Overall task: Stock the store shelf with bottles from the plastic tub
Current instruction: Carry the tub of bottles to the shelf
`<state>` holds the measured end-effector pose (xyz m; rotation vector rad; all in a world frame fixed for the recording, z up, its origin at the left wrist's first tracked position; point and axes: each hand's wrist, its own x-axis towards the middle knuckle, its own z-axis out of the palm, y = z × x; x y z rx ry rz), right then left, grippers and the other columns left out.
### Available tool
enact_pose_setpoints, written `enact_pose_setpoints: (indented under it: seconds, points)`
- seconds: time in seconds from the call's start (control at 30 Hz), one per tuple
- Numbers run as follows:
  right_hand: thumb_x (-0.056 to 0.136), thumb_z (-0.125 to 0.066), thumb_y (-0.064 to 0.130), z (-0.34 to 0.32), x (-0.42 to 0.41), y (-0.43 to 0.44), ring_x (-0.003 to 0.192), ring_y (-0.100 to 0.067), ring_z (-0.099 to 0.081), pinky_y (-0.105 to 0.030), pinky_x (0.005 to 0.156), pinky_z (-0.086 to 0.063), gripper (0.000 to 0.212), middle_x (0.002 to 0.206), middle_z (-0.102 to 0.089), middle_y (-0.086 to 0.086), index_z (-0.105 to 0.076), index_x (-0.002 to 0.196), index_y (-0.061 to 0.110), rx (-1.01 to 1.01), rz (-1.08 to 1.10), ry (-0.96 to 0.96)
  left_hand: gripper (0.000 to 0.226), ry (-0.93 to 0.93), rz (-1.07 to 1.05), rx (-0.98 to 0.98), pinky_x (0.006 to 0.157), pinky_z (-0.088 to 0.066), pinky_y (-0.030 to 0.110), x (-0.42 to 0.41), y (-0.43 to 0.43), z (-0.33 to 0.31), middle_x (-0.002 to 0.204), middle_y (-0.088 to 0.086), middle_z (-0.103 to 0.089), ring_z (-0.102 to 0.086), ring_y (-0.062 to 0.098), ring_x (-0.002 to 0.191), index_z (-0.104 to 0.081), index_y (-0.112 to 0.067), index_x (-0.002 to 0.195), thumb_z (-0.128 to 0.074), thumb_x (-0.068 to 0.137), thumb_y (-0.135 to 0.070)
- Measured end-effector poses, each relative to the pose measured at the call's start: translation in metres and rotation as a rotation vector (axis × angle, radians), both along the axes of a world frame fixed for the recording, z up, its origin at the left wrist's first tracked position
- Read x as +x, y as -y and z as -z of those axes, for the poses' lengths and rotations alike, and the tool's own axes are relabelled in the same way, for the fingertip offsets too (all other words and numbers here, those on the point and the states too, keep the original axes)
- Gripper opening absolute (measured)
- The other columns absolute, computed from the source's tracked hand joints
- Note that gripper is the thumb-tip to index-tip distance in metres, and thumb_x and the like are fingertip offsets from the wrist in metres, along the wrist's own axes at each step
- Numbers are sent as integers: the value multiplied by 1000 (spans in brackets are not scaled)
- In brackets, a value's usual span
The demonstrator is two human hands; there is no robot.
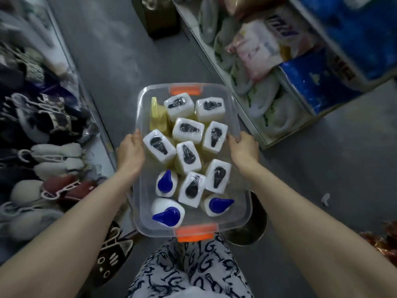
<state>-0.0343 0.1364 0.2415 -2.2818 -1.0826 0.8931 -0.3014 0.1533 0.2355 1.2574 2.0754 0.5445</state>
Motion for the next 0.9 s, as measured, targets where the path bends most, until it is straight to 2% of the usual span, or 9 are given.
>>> enact_pose_setpoints:
  seconds: [0.13,0.37,0.5,0.63,0.7,0.77,0.9]
  points:
    - [100,-54,29,-8,-9,-62,81,-23,-54,-29,69,-35,20,91,-57,-5,-58,95,11,-15,-41,8,48,-8,-50,37,76,-32,35,-18,-50,-5,93,9,-50,-46,25,89,-55,-8,99,-26,106,-45]
    - [99,-55,31,-1,-13,-202,85,-26,-54,-31,72,-36,21,91,-57,-9,-54,90,12,-28,-170,28,52,-12,-147,71,73,-34,37,-28,-159,-3,90,13,-55,-55,33,90,-53,-7,88,-26,105,-48]
    - [99,-54,31,-8,-17,-282,101,-33,-61,-39,83,-48,31,111,-66,-16,-63,112,5,-21,-233,67,50,-20,-195,50,73,-32,36,-24,-221,-11,90,12,-55,-51,28,87,-51,-9,90,-25,105,-48]
    - [101,-53,30,-17,-28,-364,108,-35,-59,-37,84,-44,34,117,-64,-19,-61,118,2,-15,-294,71,48,10,-263,43,73,-35,37,-30,-289,-15,91,12,-56,-51,28,85,-51,-10,90,-26,105,-48]
    - [101,-53,29,-18,-37,-406,106,-33,-59,-34,79,-41,31,111,-64,-17,-61,115,2,-14,-314,74,51,40,-273,31,81,-45,44,-41,-326,-8,97,17,-61,-57,34,92,-52,-11,91,-26,104,-52]
    - [101,-54,27,-21,-49,-442,96,-28,-58,-30,75,-35,28,101,-62,-13,-62,112,3,-19,-319,71,53,59,-279,26,87,-47,49,-53,-363,-5,100,18,-62,-58,37,97,-53,-10,94,-25,103,-54]
    - [102,-53,25,-22,-85,-532,90,-24,-56,-27,73,-34,27,97,-59,-8,-63,115,4,-18,-293,65,52,58,-250,21,87,-44,46,-87,-463,-4,101,17,-60,-56,36,102,-54,-8,97,-25,105,-50]
